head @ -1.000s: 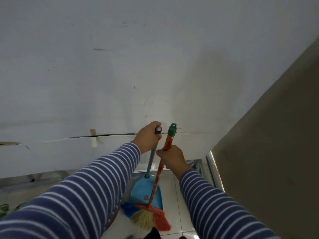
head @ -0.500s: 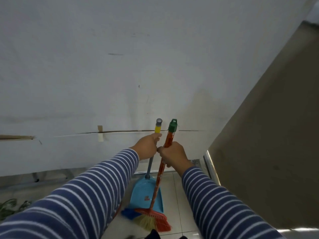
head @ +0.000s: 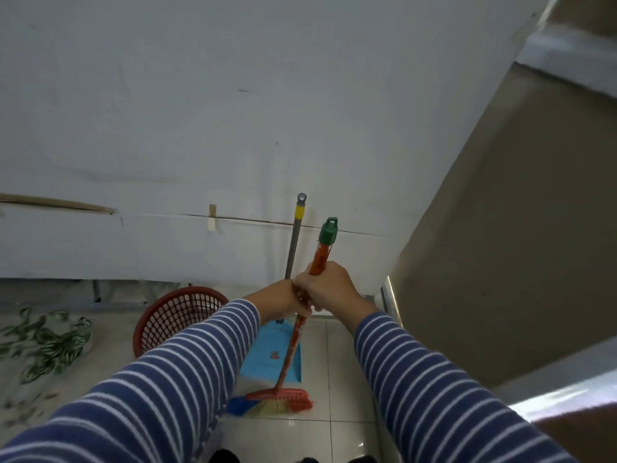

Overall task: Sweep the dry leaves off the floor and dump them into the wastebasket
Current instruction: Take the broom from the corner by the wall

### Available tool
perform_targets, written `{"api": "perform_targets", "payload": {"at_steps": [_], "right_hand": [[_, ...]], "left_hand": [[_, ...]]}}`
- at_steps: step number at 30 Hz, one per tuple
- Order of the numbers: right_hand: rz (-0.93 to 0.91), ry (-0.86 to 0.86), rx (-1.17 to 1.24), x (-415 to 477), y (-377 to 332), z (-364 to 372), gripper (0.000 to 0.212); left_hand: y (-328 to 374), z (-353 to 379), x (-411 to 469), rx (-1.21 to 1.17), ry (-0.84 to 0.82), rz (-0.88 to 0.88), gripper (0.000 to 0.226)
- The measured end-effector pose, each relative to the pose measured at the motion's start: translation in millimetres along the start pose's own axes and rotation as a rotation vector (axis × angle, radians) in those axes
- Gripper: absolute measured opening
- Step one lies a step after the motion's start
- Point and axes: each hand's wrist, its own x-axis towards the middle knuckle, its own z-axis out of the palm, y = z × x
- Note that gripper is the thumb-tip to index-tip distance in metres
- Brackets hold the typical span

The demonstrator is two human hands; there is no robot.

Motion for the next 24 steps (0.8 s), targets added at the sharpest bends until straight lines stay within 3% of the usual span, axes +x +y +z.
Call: {"api": "perform_targets", "payload": {"at_steps": [10, 16, 20, 24], "right_hand": [[-0.16, 0.024, 0.066, -78, -34, 4, 0.022], [-0.208, 0.036, 0.364, -110, -64, 44, 0.028], [-0.25, 0.04, 0.442, -130, -81, 84, 0.032], [-0.29, -0.033, 0.447, -157, -102, 127, 0.034]], "left_hand": [[0, 17, -82, 0.118, 0.148, 0.046, 0.002], [-17, 2, -120, 0.151, 0.173, 0.046, 0.017], [-42, -10, -160, 0.112, 0.133, 0.058, 0.027], [-80, -24, -204, 0.079, 0.152, 0.052, 0.023]]}}
